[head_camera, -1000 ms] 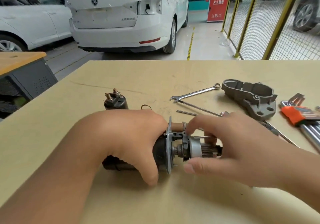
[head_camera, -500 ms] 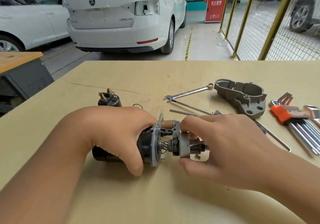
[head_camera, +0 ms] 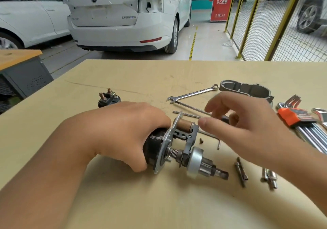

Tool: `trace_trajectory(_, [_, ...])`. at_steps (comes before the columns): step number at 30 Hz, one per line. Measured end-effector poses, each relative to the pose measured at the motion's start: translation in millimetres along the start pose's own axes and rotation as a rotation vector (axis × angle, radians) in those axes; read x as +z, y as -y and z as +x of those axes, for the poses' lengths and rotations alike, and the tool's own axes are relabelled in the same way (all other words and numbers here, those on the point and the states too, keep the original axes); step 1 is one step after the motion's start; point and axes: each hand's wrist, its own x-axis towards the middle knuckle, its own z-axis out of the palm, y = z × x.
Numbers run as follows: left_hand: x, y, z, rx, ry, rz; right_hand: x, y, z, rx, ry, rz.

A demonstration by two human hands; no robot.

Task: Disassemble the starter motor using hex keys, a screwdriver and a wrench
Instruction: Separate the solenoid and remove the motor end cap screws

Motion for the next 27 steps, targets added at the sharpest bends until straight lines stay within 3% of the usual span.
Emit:
trace_trajectory(4, [11.3, -5.4, 10.6, 0.106, -0.188, 0.008, -1.7, -3.6, 6.2, 0.187, 0.02, 0.122])
trace_trajectory(8, [18.2, -9.1, 19.7, 0.183, -0.36, 0.038, -5.0, -9.5, 9.6, 0.396, 0.219, 0.266])
trace_trajectory(16, [32.7, -3.4, 16.1, 0.128, -0.431, -0.072, -2.2, -12.3, 12.3, 0.453, 0.274, 0.498])
trace_trajectory(27, [40.7, -8.8, 14.5, 0.126, -0.572, -0.013, 5.2, -20.7, 11.9, 0.6, 0.193, 0.512])
